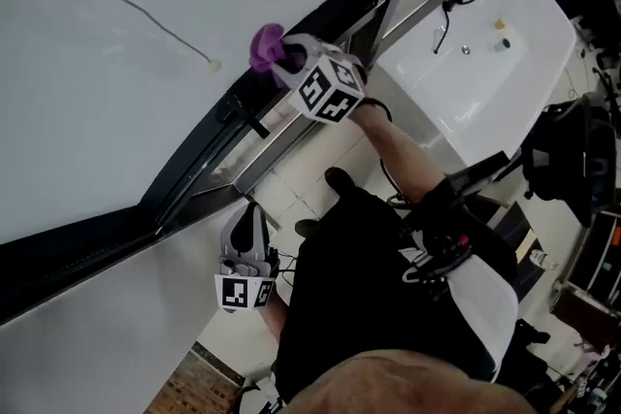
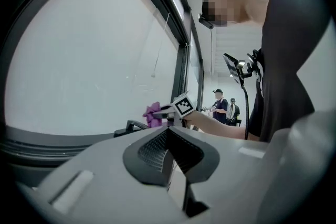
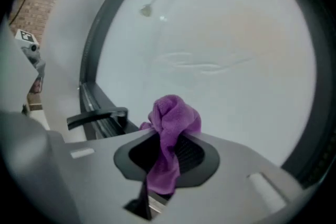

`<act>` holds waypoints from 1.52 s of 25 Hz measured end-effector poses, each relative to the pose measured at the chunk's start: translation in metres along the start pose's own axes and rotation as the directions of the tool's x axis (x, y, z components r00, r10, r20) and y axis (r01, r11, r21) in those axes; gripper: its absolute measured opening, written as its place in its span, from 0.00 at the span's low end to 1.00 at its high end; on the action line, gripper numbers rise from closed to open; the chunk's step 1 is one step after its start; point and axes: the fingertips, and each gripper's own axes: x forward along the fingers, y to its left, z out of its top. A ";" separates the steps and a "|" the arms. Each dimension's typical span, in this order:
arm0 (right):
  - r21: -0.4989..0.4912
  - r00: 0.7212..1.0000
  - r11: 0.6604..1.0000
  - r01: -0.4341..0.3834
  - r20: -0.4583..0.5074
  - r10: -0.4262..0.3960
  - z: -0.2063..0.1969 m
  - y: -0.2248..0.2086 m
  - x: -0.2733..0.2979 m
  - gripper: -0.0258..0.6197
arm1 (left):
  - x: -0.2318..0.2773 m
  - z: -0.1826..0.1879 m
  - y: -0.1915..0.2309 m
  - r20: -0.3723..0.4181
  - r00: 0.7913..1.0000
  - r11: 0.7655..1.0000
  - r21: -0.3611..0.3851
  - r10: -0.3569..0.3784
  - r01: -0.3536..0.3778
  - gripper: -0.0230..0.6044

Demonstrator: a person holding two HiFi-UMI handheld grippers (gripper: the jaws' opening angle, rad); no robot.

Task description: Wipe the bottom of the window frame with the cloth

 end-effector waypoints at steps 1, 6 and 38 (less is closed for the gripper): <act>-0.035 0.998 0.997 -0.068 -0.001 0.068 0.005 0.028 0.016 0.15 | -0.001 0.001 -0.002 0.007 1.000 1.000 -0.001 0.003 -0.003 0.03; -0.065 0.989 0.990 -0.123 -0.096 0.116 -0.037 0.035 0.057 0.14 | -0.007 0.006 -0.003 0.023 1.000 1.000 0.000 0.017 -0.017 0.03; 0.048 0.627 0.846 -0.531 0.694 0.355 0.133 0.143 -0.171 0.15 | -0.055 0.050 -0.004 0.277 0.960 0.999 0.018 -0.030 0.026 0.03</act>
